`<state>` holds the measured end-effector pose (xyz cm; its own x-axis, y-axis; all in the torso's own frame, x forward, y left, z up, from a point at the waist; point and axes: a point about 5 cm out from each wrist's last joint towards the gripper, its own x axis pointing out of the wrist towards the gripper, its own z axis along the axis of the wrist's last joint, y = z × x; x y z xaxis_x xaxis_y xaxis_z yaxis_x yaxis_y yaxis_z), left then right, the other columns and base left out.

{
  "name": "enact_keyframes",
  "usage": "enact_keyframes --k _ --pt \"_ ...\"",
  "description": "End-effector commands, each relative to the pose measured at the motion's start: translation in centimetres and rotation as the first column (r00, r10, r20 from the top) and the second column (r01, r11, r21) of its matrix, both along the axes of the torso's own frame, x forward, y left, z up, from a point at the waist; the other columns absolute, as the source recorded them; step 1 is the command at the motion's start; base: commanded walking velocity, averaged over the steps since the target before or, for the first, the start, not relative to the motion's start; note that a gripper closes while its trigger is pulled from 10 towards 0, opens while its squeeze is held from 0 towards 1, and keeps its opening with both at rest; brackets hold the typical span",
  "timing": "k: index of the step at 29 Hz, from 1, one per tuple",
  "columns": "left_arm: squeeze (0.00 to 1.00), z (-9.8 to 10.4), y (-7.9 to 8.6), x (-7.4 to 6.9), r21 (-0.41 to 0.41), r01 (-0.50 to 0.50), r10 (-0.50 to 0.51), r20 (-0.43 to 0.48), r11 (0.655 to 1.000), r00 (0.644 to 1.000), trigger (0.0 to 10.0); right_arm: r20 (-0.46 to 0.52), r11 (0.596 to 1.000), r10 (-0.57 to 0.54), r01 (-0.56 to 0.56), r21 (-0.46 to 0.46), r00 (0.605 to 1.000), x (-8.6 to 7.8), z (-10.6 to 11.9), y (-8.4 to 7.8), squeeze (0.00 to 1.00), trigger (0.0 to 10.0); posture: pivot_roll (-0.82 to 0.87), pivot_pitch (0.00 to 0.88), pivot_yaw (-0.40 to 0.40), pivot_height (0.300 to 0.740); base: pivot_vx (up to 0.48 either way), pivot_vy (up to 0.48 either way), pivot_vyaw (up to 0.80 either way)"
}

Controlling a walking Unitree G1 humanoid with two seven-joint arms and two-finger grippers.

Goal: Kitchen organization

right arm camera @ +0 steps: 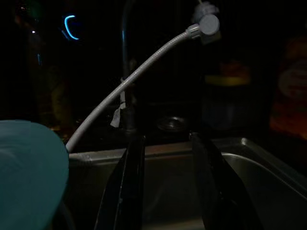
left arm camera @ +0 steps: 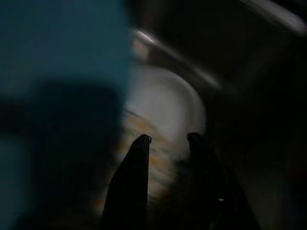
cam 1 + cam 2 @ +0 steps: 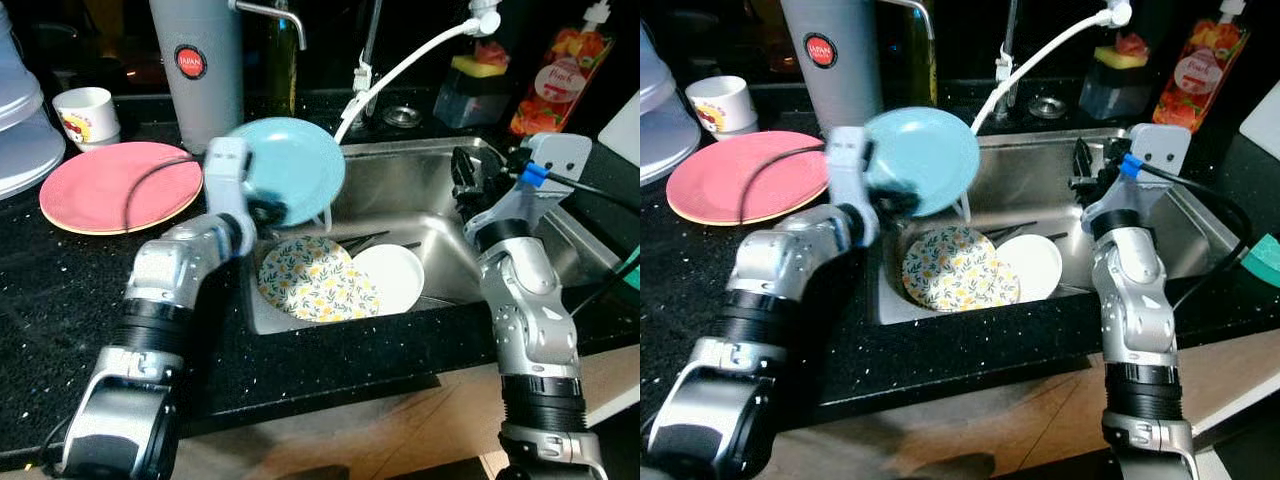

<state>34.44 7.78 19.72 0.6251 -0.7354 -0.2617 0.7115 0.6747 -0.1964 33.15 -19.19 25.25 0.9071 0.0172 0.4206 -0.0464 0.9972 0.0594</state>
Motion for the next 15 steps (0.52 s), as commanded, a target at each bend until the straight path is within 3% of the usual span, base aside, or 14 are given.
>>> enact_keyframes --k 1,4,7,10,12,15 --pt "0.0 -1.2 -0.8 -1.5 0.068 0.079 -0.077 -0.037 0.995 0.996 10.0 -0.009 1.0 -0.007 0.007 0.003 1.0 0.0 -0.1 -0.2 0.13 10.0 0.0 0.06 -0.028 0.74 0.0 0.0 0.0" --pt "0.0 -2.2 -1.5 -2.5 0.1 0.101 -0.095 -0.064 0.99 0.993 10.0 -0.011 1.0 -0.007 0.007 0.003 1.0 -0.1 -0.2 -0.2 0.13 10.0 0.0 0.06 -0.028 0.74 0.0 0.0 0.0" --pt "0.0 -1.2 -1.8 -3.5 0.009 0.144 -0.143 -0.071 0.989 0.987 10.0 -0.011 1.0 -0.007 0.007 0.004 1.0 -0.1 -0.2 -0.3 0.13 10.0 0.0 0.064 -0.028 0.74 0.0 0.0 0.0" --pt "0.0 -0.1 -1.8 -3.8 -0.022 0.155 -0.155 -0.022 0.988 0.988 10.0 -0.013 1.0 -0.005 0.006 0.004 1.0 -0.1 -0.2 -0.2 0.13 10.0 0.0 0.065 -0.034 0.74 0.0 0.0 0.0" --pt "0.0 3.6 -1.3 -4.5 -0.153 0.211 -0.191 0.139 0.965 0.972 10.0 -0.014 1.0 0.003 -0.003 0.002 1.0 0.1 -0.2 0.0 0.13 10.0 0.01 0.066 -0.037 0.74 0.0 0.0 0.0" --pt "0.0 5.2 -0.6 -4.6 -0.201 0.223 -0.186 0.19 0.954 0.964 10.0 -0.013 1.0 0.006 -0.006 0.002 1.0 0.1 -0.1 0.0 0.13 10.0 0.01 0.067 -0.039 0.74 0.0 0.0 0.0"
